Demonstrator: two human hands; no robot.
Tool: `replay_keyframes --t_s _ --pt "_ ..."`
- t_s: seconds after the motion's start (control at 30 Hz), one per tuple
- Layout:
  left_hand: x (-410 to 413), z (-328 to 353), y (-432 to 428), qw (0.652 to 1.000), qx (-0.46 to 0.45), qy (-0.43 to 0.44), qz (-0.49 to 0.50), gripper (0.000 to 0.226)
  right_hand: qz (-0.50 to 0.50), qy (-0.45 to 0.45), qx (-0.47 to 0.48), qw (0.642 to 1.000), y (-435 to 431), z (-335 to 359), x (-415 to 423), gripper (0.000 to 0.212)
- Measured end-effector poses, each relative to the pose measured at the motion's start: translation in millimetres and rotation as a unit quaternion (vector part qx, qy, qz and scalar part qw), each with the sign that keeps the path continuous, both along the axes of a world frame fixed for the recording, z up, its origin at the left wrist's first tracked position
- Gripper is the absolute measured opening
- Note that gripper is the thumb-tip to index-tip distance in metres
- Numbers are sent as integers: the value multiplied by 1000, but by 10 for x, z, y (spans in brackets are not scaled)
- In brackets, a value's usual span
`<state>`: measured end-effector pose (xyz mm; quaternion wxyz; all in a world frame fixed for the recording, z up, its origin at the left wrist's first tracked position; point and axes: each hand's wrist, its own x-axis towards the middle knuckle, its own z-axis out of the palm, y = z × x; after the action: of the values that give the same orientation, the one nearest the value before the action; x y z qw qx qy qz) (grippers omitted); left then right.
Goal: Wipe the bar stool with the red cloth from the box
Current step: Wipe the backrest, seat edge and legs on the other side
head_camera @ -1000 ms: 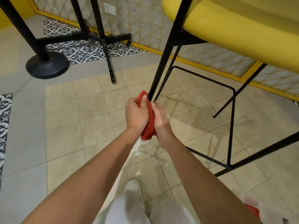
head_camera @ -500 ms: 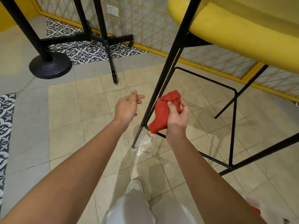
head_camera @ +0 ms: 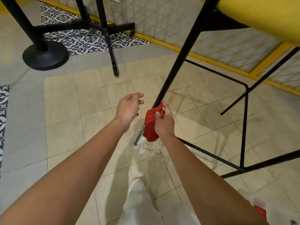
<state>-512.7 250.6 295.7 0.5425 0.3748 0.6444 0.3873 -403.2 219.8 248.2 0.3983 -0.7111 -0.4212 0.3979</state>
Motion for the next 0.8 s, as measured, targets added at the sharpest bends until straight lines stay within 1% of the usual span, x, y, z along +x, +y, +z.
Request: replay_keyframes --t_s 0.13,0.17,0.23,0.3,0.4,0.47,0.53,0.57,0.63,0.73,0.8 --pt "0 -178 44 1000 3 22 -8 27 -50 66 76 994 2 11 -17 41" --pt "14 -232 40 1000 1 28 -15 27 -62 74 93 991 -16 -3 -34 41" --pt "49 -349 9 999 -7 33 -27 27 -75 59 100 990 -58 -87 -69 43" --pt "74 -474 -14 999 -18 30 -28 26 -69 37 67 995 -65 -225 -91 45" --pt "76 -579 -7 998 -37 28 -31 27 -28 9 3 1000 -31 -378 -26 44" --pt "53 -613 34 998 -37 32 -24 27 -28 41 -3 999 -15 -385 20 44" --pt "28 -660 80 999 -37 32 -11 25 -34 77 17 996 -11 -403 42 44" --pt "18 -682 102 999 -37 30 -4 24 -32 80 25 996 -7 -424 44 45" --pt "1 -735 119 999 -42 28 1 23 -16 59 12 998 12 -518 54 46" --pt "-1 -809 106 998 -55 31 -1 22 35 -2 -50 998 34 -618 58 45" --pt "8 -845 96 998 -61 33 -5 19 51 -38 -51 997 57 -646 55 44"
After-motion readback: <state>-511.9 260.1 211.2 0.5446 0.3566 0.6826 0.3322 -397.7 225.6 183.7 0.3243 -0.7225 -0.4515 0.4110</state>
